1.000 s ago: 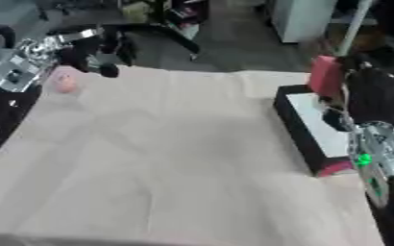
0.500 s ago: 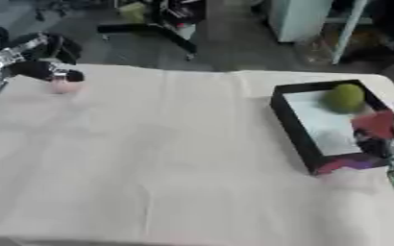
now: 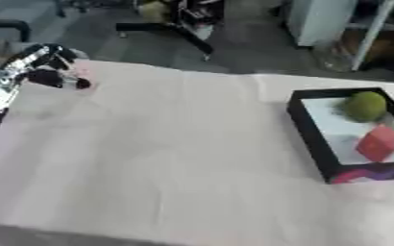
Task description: Pick up the objects with one hand, pass them to the other hand, and then place them into the box on the other side of the table.
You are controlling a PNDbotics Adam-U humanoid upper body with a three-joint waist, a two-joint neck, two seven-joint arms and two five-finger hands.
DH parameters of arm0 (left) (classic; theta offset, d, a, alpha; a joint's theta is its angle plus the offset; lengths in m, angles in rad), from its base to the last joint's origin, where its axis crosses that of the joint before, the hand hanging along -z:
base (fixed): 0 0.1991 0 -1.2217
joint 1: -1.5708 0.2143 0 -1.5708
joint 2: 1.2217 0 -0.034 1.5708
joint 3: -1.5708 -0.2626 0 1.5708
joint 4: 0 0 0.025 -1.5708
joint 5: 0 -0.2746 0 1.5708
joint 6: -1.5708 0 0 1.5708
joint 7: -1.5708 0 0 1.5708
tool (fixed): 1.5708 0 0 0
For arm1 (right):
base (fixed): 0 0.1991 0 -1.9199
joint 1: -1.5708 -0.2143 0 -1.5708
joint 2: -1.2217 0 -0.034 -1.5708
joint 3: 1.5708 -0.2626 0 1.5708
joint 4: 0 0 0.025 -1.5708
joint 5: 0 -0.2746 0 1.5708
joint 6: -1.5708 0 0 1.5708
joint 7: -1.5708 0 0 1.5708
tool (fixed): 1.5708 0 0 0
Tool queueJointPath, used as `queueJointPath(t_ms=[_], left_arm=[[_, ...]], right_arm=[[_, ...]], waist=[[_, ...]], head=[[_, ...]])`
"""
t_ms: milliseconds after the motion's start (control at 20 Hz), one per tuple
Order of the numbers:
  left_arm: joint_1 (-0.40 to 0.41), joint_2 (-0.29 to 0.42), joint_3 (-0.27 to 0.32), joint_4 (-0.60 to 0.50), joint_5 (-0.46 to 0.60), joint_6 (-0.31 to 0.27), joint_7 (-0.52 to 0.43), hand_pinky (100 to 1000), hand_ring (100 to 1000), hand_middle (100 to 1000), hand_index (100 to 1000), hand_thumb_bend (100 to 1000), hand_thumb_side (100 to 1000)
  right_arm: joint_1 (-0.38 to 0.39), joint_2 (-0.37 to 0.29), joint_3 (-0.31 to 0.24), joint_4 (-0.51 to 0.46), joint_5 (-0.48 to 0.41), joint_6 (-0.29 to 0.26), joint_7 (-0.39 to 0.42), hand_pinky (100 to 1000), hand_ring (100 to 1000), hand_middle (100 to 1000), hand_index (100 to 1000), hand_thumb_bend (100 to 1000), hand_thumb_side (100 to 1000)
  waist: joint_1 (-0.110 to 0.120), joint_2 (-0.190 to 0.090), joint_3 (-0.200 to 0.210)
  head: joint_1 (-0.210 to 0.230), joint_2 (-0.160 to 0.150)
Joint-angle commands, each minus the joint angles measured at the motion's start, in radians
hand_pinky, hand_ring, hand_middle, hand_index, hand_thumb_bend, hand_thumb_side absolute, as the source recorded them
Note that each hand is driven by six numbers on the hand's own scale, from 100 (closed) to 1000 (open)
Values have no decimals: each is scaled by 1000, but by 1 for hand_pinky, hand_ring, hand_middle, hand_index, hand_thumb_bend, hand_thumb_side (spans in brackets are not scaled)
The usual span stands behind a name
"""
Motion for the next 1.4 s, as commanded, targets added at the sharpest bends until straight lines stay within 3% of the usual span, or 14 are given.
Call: queueJointPath(t_ms=[50,300,600,800,900,1050,1250,1400], left_arm=[[-58,1,21,55,-111,38,171,797,704,700,793,1000,449],[-131,-23,59,153,-249,111,404,789,705,700,790,1000,417],[-169,8,105,210,-269,220,555,775,691,688,777,950,396],[-168,36,117,240,-250,306,637,767,678,674,766,863,356],[-162,53,112,265,-242,332,625,778,691,688,781,810,349],[-152,86,93,308,-249,349,523,784,697,695,793,769,356],[-142,104,87,355,-249,343,402,779,685,686,785,757,353],[-140,103,85,375,-242,334,375,756,643,642,740,715,330]], right_arm=[[-4,-24,-3,-130,4,-18,-40,864,847,800,1000,276,353],[12,14,20,-271,-82,-43,-124,790,815,750,1000,160,339],[21,63,36,-382,-152,-51,-172,739,790,705,991,100,354],[41,72,33,-405,-192,-34,-189,713,781,686,988,100,363],[50,71,29,-406,-204,-24,-199,699,777,677,987,100,368],[63,68,24,-407,-220,-11,-217,687,774,669,985,100,372],[73,66,23,-405,-236,-6,-230,681,771,665,982,100,372],[75,67,24,-403,-244,-5,-235,680,770,665,981,100,372]], waist=[[2,-1,-9],[2,39,-51],[4,110,-106],[13,139,-123],[18,145,-124],[25,148,-124],[26,147,-127],[25,145,-128]], head=[[87,-33],[194,-99],[237,-181],[257,-200],[263,-194],[267,-186],[273,-185],[275,-187]])
